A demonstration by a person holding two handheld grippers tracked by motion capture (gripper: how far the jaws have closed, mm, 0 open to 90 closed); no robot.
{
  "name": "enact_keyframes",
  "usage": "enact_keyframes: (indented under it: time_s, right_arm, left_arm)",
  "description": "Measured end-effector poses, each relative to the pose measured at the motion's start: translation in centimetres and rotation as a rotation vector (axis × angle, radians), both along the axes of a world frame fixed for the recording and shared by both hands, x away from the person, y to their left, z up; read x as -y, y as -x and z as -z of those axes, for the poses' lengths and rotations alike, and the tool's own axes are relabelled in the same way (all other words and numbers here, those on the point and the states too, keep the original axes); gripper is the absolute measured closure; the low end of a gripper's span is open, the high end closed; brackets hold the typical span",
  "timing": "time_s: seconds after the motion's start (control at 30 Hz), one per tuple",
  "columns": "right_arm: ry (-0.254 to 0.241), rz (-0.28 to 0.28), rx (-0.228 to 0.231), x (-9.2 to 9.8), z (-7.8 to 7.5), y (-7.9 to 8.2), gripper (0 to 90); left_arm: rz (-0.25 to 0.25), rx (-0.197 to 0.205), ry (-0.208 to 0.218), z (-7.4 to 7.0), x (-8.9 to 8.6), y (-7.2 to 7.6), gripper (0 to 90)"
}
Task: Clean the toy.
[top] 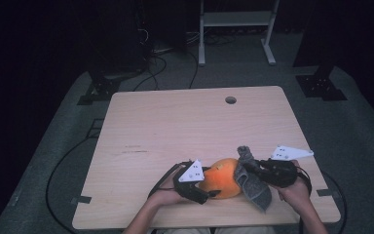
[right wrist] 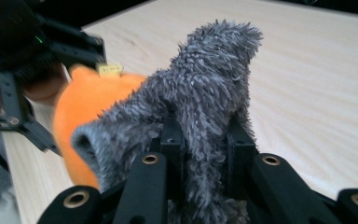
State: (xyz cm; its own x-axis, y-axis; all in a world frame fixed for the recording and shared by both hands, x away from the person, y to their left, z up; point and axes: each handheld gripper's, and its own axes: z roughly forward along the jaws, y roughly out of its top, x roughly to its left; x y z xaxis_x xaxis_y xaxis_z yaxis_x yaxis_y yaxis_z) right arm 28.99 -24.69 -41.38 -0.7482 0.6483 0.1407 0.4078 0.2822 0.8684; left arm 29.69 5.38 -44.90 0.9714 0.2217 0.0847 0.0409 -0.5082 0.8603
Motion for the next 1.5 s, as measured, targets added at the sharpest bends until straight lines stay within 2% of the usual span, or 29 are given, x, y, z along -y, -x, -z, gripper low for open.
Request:
enact_keyframes:
  time_s: [0.13, 0.17, 0.23, 0.27, 0.33, 0.37, 0.4, 0.47, 0.53, 0.6, 0.67, 0.7, 0.77, 0.83, 0.87, 0.9, 0.93, 1.03, 1.07, 1.1, 1.13, 1.17, 1.23, 1.27, 1.37, 1.43, 1.5]
  right_arm:
    - [0.105, 0.084, -0.064, 0.6, 1.9, -1.2, 73.6]
    - [0.097, 0.084, -0.064, 0.9, 1.8, -1.1, 73.7]
    - [0.038, 0.055, -0.027, 0.9, 0.6, -0.4, 73.5]
    - [-0.020, 0.016, -0.005, 0.8, -0.2, -0.1, 73.4]
    - [-0.062, -0.024, -0.011, 0.4, -0.5, 0.0, 73.3]
    - [-0.039, -0.026, -0.018, 0.1, -0.2, -0.2, 73.1]
    - [0.000, -0.007, -0.040, 0.0, 0.7, -0.7, 73.1]
    - [0.034, 0.046, -0.073, 0.3, 1.5, -1.2, 73.3]
    - [0.093, 0.082, -0.054, 0.6, 1.2, -1.1, 73.6]
    - [0.032, 0.061, -0.036, 0.8, 0.4, -0.6, 73.6]
    - [-0.041, 0.001, -0.019, 0.5, -0.4, -0.1, 73.4]
    - [-0.048, -0.008, -0.020, 0.3, -0.4, -0.2, 73.2]
    - [-0.026, -0.004, -0.035, 0.1, 0.2, -0.5, 73.1]
    - [0.035, 0.036, -0.064, 0.3, 1.1, -1.0, 73.2]
    - [0.041, 0.052, -0.073, 0.6, 1.1, -1.0, 73.5]
    - [0.022, 0.050, -0.065, 0.9, 0.8, -0.8, 73.5]
    - [-0.033, 0.026, -0.047, 1.1, -0.1, -0.3, 73.5]
    - [-0.096, -0.045, 0.001, 0.3, -1.6, 0.6, 73.4]
    - [-0.089, -0.066, 0.008, -0.1, -1.8, 0.7, 73.2]
    - [-0.061, -0.068, 0.011, -0.5, -1.7, 0.7, 73.1]
    - [0.014, -0.040, 0.008, -1.0, -1.2, 0.5, 73.0]
    - [0.068, -0.015, 0.003, -1.3, -0.7, 0.3, 73.1]
    - [0.047, -0.003, -0.007, -1.0, -0.8, 0.4, 73.5]
    - [0.045, -0.010, 0.010, -1.0, -1.3, 0.7, 73.5]
    - [-0.021, -0.088, 0.053, -1.5, -2.8, 1.7, 73.3]
    - [0.014, -0.111, 0.070, -2.4, -2.9, 1.9, 72.9]
    - [0.067, -0.098, 0.068, -2.9, -2.4, 1.8, 73.0]
  left_arm:
    - [0.011, 0.022, -0.009, 0.0, 0.2, 0.3, 26.4]
    - [0.016, 0.025, -0.012, 0.0, 0.2, 0.3, 26.5]
    - [0.019, 0.025, -0.011, 0.0, 0.2, 0.3, 26.5]
    - [0.021, 0.025, -0.008, 0.0, 0.3, 0.3, 26.6]
    - [0.024, 0.026, -0.009, 0.0, 0.3, 0.4, 26.7]
    - [0.023, 0.027, -0.014, 0.0, 0.3, 0.4, 26.7]
    - [0.019, 0.024, -0.012, 0.1, 0.4, 0.4, 26.6]
    - [0.020, 0.026, -0.012, 0.1, 0.4, 0.4, 26.7]
    - [0.025, 0.036, -0.015, 0.0, 0.4, 0.5, 26.7]
    - [0.025, 0.037, -0.016, 0.0, 0.5, 0.5, 26.7]
    - [0.024, 0.040, -0.018, 0.0, 0.5, 0.6, 26.7]
    - [0.026, 0.041, -0.020, 0.0, 0.5, 0.6, 26.7]
    - [0.026, 0.046, -0.024, 0.0, 0.5, 0.7, 26.6]
    - [0.026, 0.048, -0.022, 0.0, 0.7, 0.7, 26.6]
    - [0.027, 0.051, -0.022, 0.0, 0.7, 0.7, 26.6]
    - [0.026, 0.052, -0.025, -0.1, 0.7, 0.7, 26.6]
    - [0.023, 0.049, -0.021, -0.1, 0.8, 0.7, 26.6]
    - [0.021, 0.047, -0.014, -0.1, 0.8, 0.7, 26.7]
    - [0.021, 0.049, -0.017, -0.1, 0.8, 0.7, 26.7]
    - [0.020, 0.054, -0.022, -0.1, 0.8, 0.7, 26.7]
    - [0.018, 0.057, -0.022, -0.1, 0.9, 0.8, 26.6]
    - [0.013, 0.056, -0.022, -0.1, 1.0, 0.9, 26.6]
    - [0.010, 0.060, -0.019, -0.2, 1.1, 0.8, 26.4]
    - [-0.003, 0.052, -0.008, -0.2, 1.1, 0.8, 25.8]
    - [-0.036, 0.039, 0.021, -0.2, 1.2, 0.6, 25.6]
    - [-0.035, 0.048, 0.014, -0.3, 1.4, 0.6, 25.6]
    - [-0.039, 0.060, 0.005, -0.3, 1.6, 0.9, 25.6]
